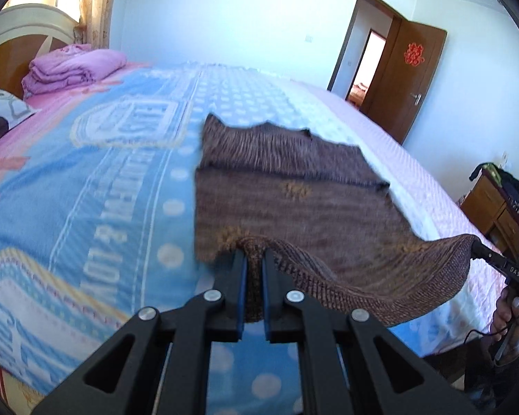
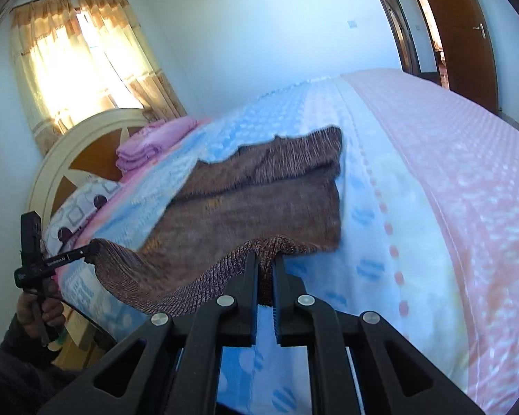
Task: Fold small clothes
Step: 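Close the right gripper on the hem, then lift it with both grippers toward the collar, then lay the hem down over the collar and open both grippers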
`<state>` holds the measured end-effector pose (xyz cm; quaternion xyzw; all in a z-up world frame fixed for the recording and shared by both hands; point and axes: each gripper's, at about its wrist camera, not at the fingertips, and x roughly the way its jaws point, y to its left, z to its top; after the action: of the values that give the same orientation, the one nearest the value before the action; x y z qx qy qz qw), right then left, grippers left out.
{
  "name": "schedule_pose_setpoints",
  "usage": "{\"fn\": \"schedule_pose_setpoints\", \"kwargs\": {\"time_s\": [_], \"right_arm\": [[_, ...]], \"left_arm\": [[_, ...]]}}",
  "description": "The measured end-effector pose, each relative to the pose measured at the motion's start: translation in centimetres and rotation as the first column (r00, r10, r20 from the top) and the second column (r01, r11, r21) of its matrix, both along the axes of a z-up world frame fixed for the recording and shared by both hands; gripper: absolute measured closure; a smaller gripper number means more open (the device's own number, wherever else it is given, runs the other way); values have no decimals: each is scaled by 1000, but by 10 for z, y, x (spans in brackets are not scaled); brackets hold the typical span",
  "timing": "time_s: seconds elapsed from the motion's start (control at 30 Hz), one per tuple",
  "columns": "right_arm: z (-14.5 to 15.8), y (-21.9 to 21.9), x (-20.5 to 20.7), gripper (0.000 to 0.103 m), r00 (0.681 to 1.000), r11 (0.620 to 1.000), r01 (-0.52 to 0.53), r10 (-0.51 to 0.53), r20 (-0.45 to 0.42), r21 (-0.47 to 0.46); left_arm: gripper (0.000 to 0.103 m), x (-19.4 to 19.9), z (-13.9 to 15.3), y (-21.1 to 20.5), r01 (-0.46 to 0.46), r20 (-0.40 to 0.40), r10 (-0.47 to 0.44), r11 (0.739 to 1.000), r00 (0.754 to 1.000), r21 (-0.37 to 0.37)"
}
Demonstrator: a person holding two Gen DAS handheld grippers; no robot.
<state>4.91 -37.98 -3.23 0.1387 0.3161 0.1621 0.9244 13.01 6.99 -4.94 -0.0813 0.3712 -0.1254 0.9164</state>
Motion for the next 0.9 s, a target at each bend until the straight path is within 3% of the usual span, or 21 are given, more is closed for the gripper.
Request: {"fn": "schedule_pose_setpoints", "kwargs": {"time_s": [0.57, 0.9], "right_arm": [[65, -2, 99, 97, 992, 999, 39, -39, 123, 6], [95, 6, 173, 97, 986, 999, 44, -41, 160, -12]], "left_arm": [[95, 97, 35, 5, -77, 100, 80, 996, 992, -41], [95, 159, 57, 0, -118, 153, 120, 993, 981, -20]]}}
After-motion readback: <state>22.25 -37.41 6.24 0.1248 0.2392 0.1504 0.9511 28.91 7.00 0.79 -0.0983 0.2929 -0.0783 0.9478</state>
